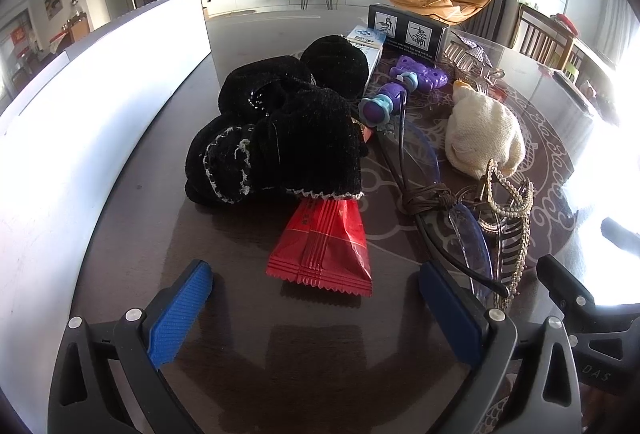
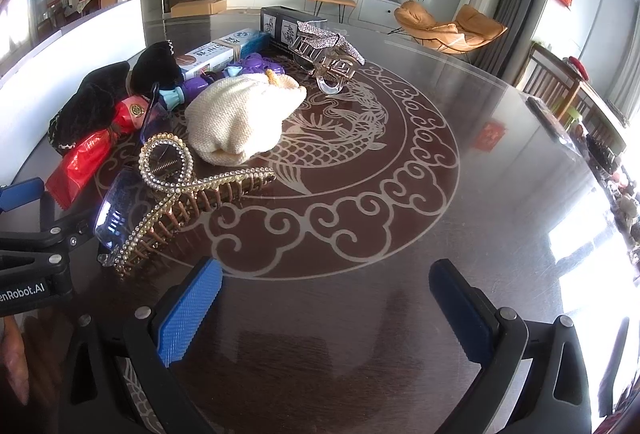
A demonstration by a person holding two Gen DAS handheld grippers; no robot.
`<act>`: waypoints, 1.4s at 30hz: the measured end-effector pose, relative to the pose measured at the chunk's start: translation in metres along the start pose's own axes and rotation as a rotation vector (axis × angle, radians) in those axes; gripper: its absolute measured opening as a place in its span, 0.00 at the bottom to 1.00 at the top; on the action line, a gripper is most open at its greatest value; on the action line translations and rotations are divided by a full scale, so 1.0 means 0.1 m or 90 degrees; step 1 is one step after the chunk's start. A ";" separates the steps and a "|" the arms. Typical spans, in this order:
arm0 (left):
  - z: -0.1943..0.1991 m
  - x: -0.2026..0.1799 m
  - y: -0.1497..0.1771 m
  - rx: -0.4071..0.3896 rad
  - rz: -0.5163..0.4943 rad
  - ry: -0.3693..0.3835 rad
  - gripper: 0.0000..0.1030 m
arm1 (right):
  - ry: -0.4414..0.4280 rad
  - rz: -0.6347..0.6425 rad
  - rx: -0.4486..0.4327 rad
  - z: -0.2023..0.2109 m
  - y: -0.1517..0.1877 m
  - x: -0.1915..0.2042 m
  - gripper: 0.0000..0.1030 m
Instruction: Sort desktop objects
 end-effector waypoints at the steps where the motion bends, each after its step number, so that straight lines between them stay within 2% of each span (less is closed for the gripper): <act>1: 0.00 0.00 0.00 0.000 0.000 -0.002 1.00 | -0.001 0.000 0.000 0.00 0.00 0.00 1.00; 15: 0.00 -0.01 0.00 0.003 -0.005 0.003 1.00 | -0.019 -0.015 0.012 -0.03 0.01 0.02 1.00; 20: 0.04 -0.01 0.07 0.008 -0.020 0.017 1.00 | -0.076 -0.053 0.062 -0.13 -0.02 -0.04 1.00; 22: 0.05 0.01 0.09 0.018 -0.019 0.019 1.00 | -0.084 -0.030 0.075 -0.15 -0.04 -0.03 1.00; 25: 0.07 0.12 0.14 0.029 0.013 0.018 1.00 | -0.103 -0.004 0.075 -0.13 -0.03 -0.03 1.00; 29: 0.16 0.36 0.09 -0.017 0.105 0.101 1.00 | -0.096 -0.016 0.064 -0.08 0.01 -0.04 1.00; 30: 0.17 0.39 0.08 -0.021 0.110 0.103 1.00 | -0.091 -0.022 0.061 -0.08 0.02 -0.05 1.00; 35: 0.16 0.62 -0.26 -0.031 0.106 0.050 1.00 | -0.056 -0.020 0.032 0.00 0.05 -0.04 1.00; 37: 0.13 0.71 -0.45 -0.036 0.110 0.030 1.00 | -0.065 -0.027 0.038 -0.03 0.04 -0.06 1.00; 40: -0.15 0.72 -0.60 0.029 0.068 0.012 1.00 | -0.075 -0.030 0.045 -0.04 0.04 -0.08 1.00; 42: -0.17 0.74 -0.58 0.026 0.080 0.026 1.00 | -0.073 -0.029 0.043 -0.05 0.03 -0.08 1.00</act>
Point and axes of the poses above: each gripper's, at about its wrist camera, not at the fingertips, and z roughly against the way its jaws point, x to its left, y to its underside, the point moved 6 cm from there along -z, roughly the way its jaws point, and after that the axes turned 15 degrees about -z, right-handed, at the moved point
